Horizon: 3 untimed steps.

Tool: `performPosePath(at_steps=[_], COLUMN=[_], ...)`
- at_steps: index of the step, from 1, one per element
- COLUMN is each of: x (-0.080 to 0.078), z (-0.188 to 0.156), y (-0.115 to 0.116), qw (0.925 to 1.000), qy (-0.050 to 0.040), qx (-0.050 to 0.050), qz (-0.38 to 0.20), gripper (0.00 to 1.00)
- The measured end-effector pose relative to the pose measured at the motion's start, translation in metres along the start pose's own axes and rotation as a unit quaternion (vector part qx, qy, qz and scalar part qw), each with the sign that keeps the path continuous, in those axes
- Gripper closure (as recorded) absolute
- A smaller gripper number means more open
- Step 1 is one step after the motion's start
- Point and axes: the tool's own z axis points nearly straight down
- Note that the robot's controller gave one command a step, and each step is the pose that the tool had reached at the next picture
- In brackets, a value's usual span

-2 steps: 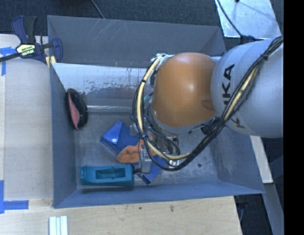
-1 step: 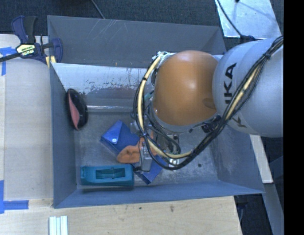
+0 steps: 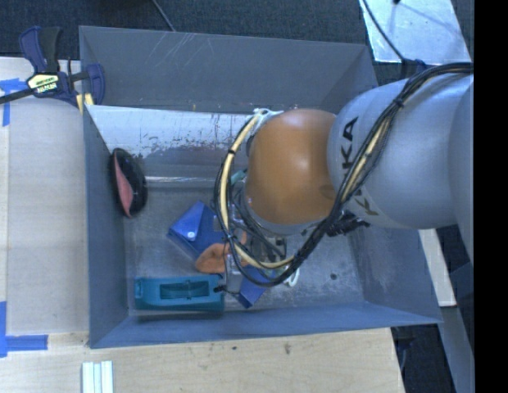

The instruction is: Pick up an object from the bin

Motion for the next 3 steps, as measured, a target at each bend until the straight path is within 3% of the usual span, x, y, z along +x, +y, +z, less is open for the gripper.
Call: performPosePath(at_steps=[1,2,3], x=[-0.024,-0.024,-0.044], z=[0.060,0.060,-0.076], y=[-0.010,-0.010,-0.005], qw=[0.9993,0.9993,0.9988], qy=[0.0045,0.0046,0.0026], qx=[0.001,0.001,0.001], qz=[-0.037,-0.037,-0.050], gripper=[1.00,1.00,1.00])
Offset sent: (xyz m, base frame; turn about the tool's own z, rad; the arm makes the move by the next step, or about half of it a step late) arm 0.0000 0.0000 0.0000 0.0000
